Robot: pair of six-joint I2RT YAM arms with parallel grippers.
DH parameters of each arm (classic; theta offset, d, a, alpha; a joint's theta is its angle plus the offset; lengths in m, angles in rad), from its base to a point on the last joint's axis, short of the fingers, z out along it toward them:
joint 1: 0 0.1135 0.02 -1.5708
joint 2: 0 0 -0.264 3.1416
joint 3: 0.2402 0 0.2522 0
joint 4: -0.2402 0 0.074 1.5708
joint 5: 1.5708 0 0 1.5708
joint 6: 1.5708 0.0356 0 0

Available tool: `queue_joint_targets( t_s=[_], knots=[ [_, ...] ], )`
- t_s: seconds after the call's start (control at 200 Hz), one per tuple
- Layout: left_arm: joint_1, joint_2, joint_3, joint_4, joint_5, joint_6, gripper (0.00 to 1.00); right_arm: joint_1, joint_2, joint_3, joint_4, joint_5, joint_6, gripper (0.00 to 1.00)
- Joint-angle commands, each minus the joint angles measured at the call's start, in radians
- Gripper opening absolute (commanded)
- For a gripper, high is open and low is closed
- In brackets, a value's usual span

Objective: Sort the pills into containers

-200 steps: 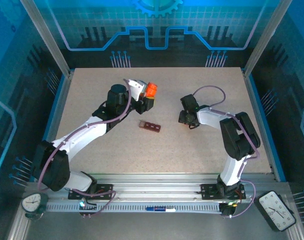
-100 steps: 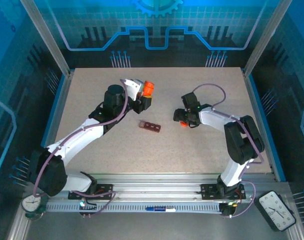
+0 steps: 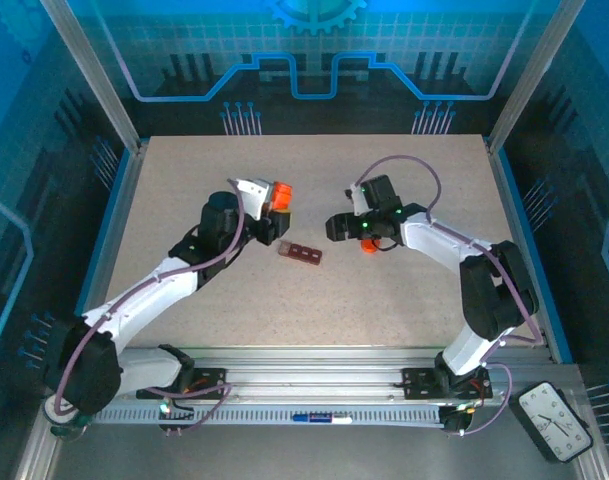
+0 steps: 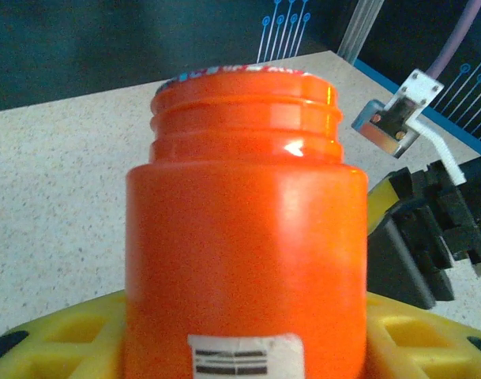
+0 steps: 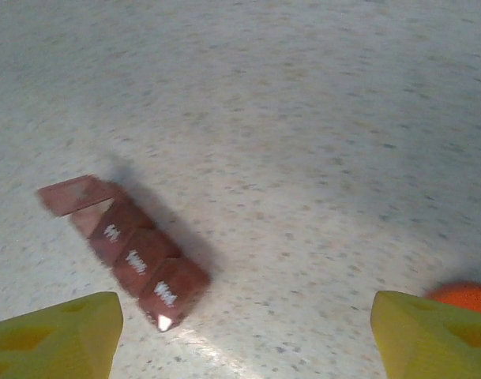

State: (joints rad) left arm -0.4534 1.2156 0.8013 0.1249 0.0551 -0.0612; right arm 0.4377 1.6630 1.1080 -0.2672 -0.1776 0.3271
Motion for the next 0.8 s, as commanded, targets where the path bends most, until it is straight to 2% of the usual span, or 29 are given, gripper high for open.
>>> queue_joint_targets(
  t_s=[0.0,0.24,0.575,0.79],
  knots=[
    [0.009,-0.047,-0.044,-0.009,-0.053,-0.033,0.00,0.043,0.034,0.044,0.033,-0.114,-0.116,0.83],
    [0.039,-0.057,-0.070,-0.007,-0.069,-0.034,0.00,0.123,0.130,0.139,-0.011,-0.119,-0.224,0.85],
    [0.095,-0.024,-0.056,-0.006,-0.038,-0.025,0.00,0.147,0.232,0.234,-0.053,-0.101,-0.220,0.85],
    [0.098,-0.045,-0.099,0.018,-0.029,-0.050,0.00,0.169,0.270,0.267,-0.071,-0.099,-0.228,0.85]
  ],
)
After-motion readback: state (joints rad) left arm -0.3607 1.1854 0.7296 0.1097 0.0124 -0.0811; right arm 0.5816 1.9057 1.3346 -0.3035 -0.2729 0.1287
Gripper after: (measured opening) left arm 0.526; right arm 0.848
